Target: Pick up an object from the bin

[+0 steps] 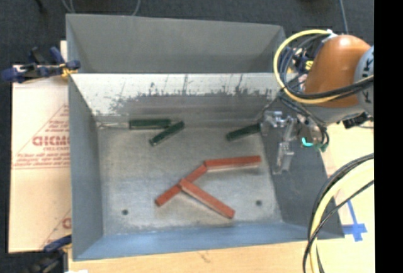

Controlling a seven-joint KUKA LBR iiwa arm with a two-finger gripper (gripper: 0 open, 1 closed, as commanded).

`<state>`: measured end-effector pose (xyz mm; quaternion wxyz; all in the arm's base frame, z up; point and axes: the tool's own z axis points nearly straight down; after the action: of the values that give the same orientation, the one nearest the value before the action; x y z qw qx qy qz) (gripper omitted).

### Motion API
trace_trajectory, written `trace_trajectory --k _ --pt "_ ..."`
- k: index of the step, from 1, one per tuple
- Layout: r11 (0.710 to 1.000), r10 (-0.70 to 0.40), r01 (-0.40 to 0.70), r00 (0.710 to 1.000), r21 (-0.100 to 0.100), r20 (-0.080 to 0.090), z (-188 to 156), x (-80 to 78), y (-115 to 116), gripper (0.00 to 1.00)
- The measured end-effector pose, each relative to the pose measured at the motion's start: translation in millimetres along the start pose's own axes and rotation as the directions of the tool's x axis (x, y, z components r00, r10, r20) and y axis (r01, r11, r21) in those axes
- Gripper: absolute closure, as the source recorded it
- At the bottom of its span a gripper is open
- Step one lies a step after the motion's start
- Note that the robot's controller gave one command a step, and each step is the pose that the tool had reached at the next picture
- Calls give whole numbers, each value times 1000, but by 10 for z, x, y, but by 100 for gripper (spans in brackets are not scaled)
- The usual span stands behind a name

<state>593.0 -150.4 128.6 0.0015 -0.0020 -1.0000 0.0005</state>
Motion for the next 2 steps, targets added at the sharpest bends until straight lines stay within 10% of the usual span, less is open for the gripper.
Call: trace_trajectory --k 1,2 --pt "999 46 -46 999 -2 14 582 29 559 0" --pt "999 44 -44 999 1 10 568 36 526 100"
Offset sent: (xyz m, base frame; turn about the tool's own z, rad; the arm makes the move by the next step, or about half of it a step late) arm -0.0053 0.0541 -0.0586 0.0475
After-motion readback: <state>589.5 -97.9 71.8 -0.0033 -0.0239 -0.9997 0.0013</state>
